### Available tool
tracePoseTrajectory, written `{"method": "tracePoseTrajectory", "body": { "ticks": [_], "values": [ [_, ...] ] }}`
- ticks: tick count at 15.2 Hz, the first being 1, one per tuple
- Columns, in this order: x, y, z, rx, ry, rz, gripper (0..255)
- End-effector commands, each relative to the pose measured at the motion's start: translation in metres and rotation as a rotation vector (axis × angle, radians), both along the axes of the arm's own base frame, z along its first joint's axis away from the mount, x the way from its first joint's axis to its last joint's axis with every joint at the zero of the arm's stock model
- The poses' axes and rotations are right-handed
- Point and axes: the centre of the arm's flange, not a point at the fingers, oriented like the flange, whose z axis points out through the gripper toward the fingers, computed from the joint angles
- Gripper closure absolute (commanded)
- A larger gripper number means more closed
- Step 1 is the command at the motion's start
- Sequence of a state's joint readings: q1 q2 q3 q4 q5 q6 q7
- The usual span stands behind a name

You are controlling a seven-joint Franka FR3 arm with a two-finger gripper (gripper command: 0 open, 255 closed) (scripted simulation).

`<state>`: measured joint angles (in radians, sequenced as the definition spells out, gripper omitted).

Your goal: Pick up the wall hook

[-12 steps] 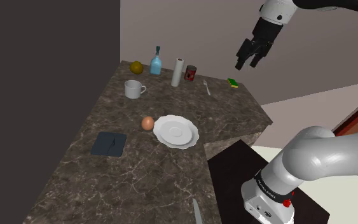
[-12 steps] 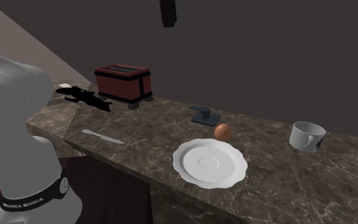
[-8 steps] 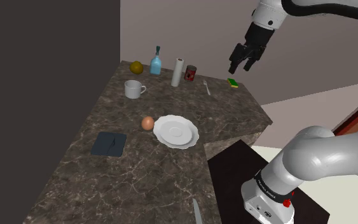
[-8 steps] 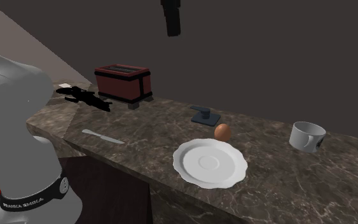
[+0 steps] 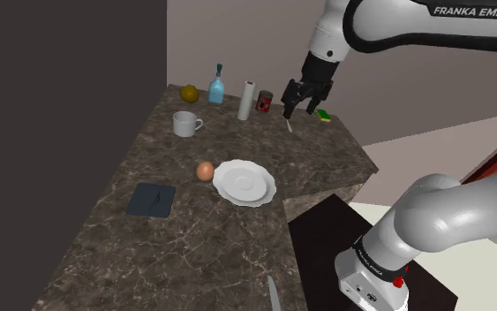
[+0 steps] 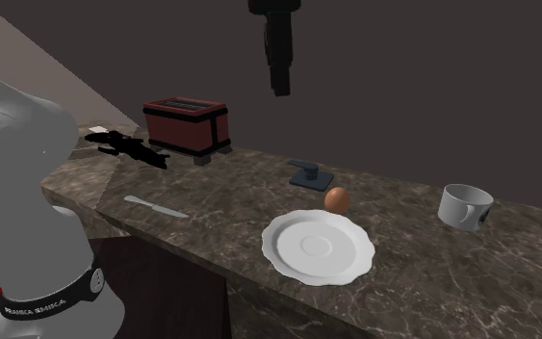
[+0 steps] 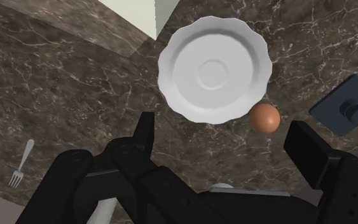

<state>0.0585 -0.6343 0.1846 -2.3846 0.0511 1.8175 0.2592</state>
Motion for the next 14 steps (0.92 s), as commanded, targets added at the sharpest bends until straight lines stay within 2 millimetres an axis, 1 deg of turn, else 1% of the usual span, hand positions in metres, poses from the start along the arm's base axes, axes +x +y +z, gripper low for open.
{"method": "tracePoseTrajectory", "body": {
  "ticks": [1, 14],
  "values": [
    [0.016, 0.020, -0.018, 0.005, 0.003, -0.001, 0],
    [0.079, 0.143, -0.118, 0.025, 0.023, -0.002, 0]
  ]
}}
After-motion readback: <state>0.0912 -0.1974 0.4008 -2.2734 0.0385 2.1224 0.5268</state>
